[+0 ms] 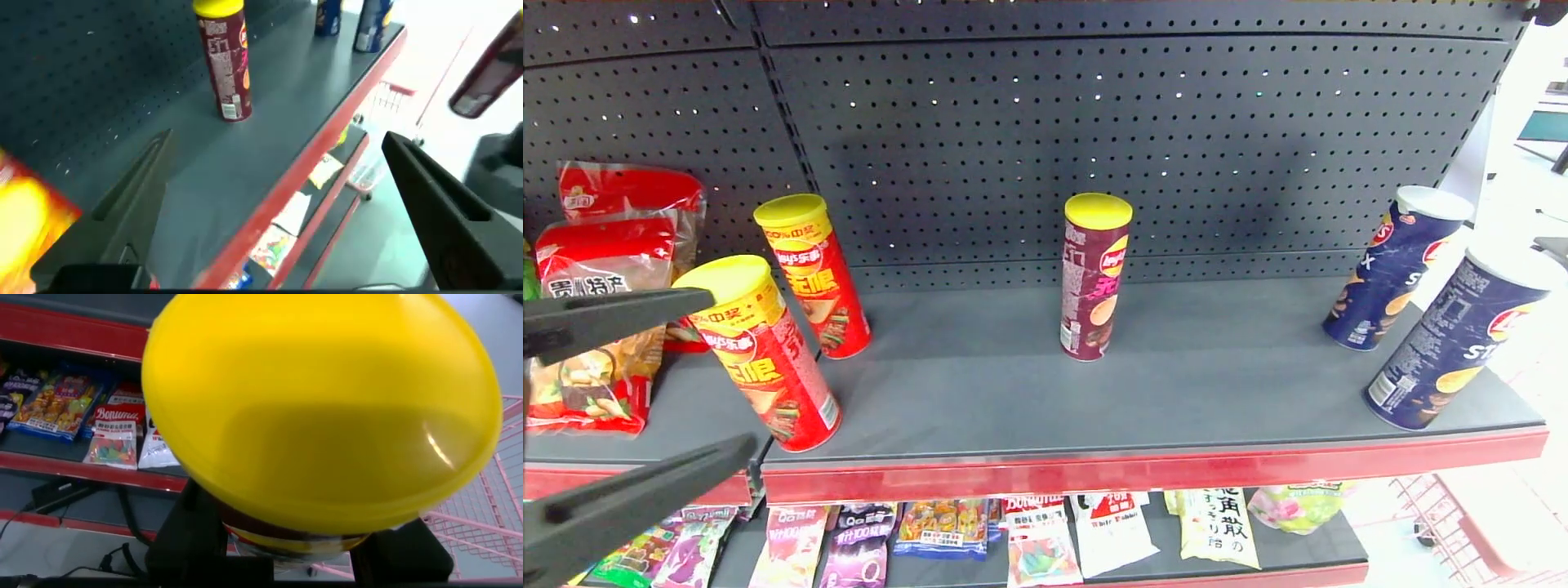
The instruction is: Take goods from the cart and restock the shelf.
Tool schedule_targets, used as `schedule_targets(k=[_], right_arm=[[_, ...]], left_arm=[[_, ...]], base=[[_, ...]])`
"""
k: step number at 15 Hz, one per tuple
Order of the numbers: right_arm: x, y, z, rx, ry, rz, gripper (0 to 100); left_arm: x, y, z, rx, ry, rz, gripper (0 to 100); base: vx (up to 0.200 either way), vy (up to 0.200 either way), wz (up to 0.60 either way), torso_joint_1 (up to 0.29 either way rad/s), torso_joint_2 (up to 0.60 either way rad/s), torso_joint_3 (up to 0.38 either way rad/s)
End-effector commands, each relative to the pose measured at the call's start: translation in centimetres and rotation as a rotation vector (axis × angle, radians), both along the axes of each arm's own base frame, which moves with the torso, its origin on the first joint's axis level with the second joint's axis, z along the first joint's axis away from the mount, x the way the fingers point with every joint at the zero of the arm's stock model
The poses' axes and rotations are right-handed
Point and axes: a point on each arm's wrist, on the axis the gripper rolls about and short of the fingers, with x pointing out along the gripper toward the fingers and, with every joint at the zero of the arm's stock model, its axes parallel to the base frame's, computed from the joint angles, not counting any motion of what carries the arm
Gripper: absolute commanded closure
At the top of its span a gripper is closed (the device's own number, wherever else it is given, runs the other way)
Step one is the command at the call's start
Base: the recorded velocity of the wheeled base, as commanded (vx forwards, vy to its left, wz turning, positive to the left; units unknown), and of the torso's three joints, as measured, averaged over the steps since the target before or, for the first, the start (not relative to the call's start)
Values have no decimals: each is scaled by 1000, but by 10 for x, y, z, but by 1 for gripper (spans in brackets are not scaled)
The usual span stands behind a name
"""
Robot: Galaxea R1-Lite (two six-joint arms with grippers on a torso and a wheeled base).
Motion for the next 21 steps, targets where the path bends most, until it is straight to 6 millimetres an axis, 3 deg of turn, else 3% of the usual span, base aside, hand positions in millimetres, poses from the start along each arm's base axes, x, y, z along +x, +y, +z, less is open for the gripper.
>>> schedule_targets(k=[1, 3, 7, 15, 21], right_arm=[[1, 0, -1, 1, 13, 1, 100], [1, 0, -2, 1, 10, 1, 100], [0, 0, -3, 6, 7, -3, 100], [1, 0, -3, 17, 9, -12, 100], [0, 0, -2, 23, 8, -14, 100]], left_arm=[[64, -61, -22, 89, 60, -82, 0], [96, -98, -30, 114, 55, -30, 0], [143, -131, -27, 116, 50, 6, 0], [203, -167, -50, 141, 44, 98, 0], [218, -178, -62, 144, 51, 108, 0]], base=[[0, 0, 0, 0, 0, 0], [0, 0, 0, 0, 0, 0], [0, 0, 0, 0, 0, 0], [0, 0, 0, 0, 0, 0], [0, 0, 0, 0, 0, 0]])
